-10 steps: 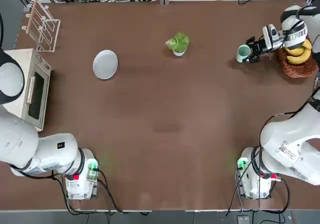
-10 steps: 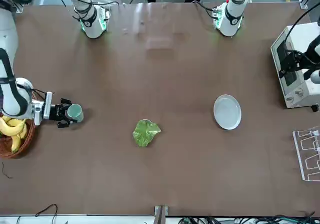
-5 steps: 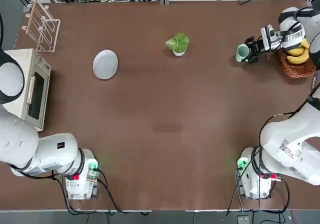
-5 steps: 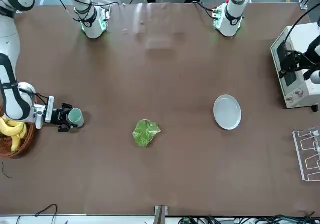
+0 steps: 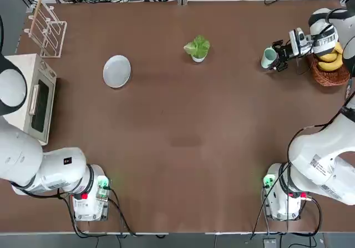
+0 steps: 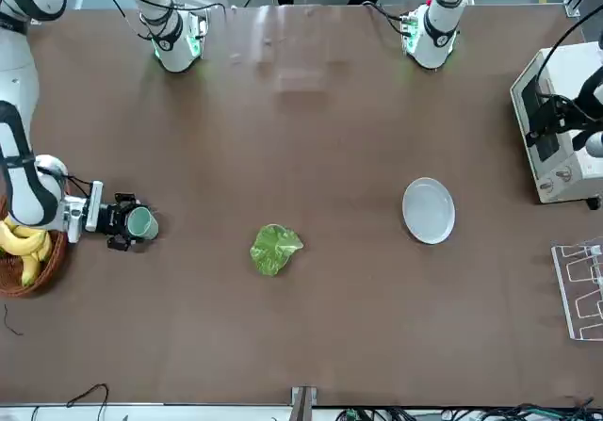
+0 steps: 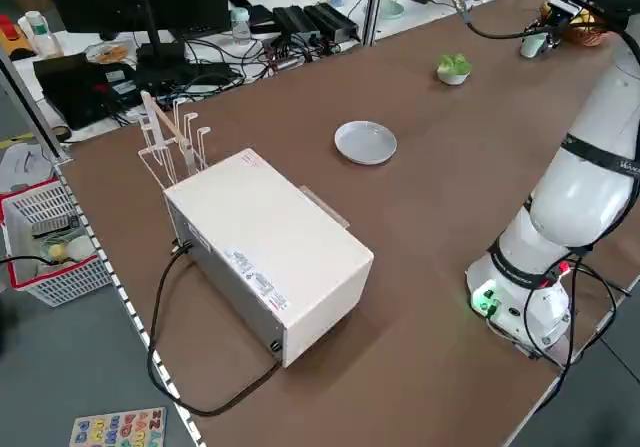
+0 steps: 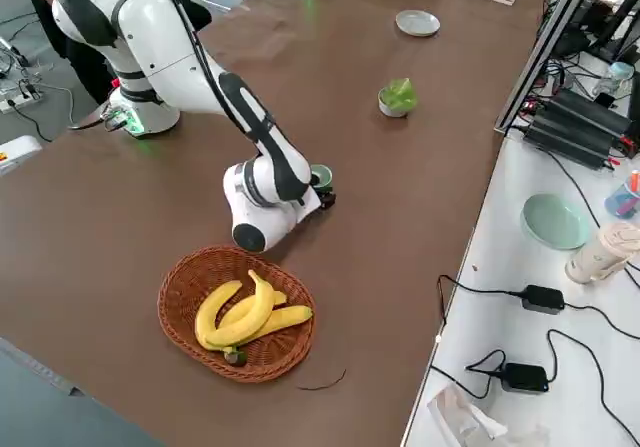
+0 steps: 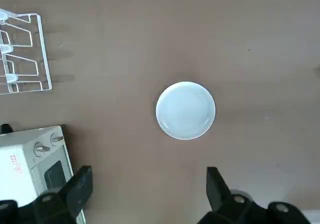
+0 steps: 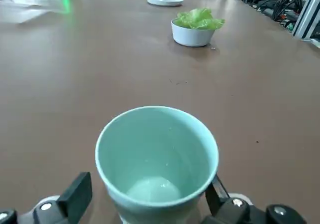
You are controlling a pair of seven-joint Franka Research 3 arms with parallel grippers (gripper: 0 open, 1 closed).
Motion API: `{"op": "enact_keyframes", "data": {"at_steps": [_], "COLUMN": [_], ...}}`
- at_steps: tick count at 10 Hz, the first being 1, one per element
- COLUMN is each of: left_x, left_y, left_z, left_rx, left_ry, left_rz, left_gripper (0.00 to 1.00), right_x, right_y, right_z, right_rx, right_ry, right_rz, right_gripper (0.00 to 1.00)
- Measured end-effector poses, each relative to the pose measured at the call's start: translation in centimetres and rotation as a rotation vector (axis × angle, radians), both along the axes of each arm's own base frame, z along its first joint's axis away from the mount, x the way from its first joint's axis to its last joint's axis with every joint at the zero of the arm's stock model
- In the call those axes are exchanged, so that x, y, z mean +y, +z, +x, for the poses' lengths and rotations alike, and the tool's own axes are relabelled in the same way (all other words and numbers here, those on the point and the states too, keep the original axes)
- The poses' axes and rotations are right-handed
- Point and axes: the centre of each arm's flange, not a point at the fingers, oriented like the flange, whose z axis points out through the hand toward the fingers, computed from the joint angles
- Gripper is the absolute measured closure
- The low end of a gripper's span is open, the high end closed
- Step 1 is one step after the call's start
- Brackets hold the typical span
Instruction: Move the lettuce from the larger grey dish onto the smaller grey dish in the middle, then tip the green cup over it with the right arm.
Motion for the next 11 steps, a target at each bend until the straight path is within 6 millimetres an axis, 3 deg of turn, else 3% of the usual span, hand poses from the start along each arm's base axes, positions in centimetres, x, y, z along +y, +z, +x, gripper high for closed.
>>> {"op": "enact_keyframes", "data": {"at_steps": [3,6,7,9,10,11], "left_x": [0.1,-0.1,0.0,0.1,0.2,0.2], "left_y": [0.0,0.1,0.1,0.1,0.1,0.1], "left_z": [0.0,0.1,0.1,0.1,0.1,0.1], "left_rx": [0.0,-0.007,-0.008,-0.009,-0.009,-0.009], "left_ry": [0.001,-0.005,-0.004,-0.002,0.0,0.0], "left_rz": [0.009,0.03,0.031,0.031,0.031,0.031], "left_gripper": [0.0,0.0,0.0,0.0,0.0,0.0], "right_x": [-1.5,-6.1,-7.7,-9.3,-8.7,-6.8], "right_y": [0.6,3.2,5.5,12.4,15.6,17.9], "right_z": [0.2,0.4,1.1,3.4,4.9,6.6], "right_rx": [-0.004,-0.016,-0.004,0.074,0.126,0.187], "right_ry": [-0.027,-0.11,-0.137,-0.202,-0.264,-0.353], "right_rz": [-0.01,-0.037,-0.073,-0.205,-0.277,-0.334], "right_gripper": [0.0,0.0,0.0,0.0,0.0,0.0]}}
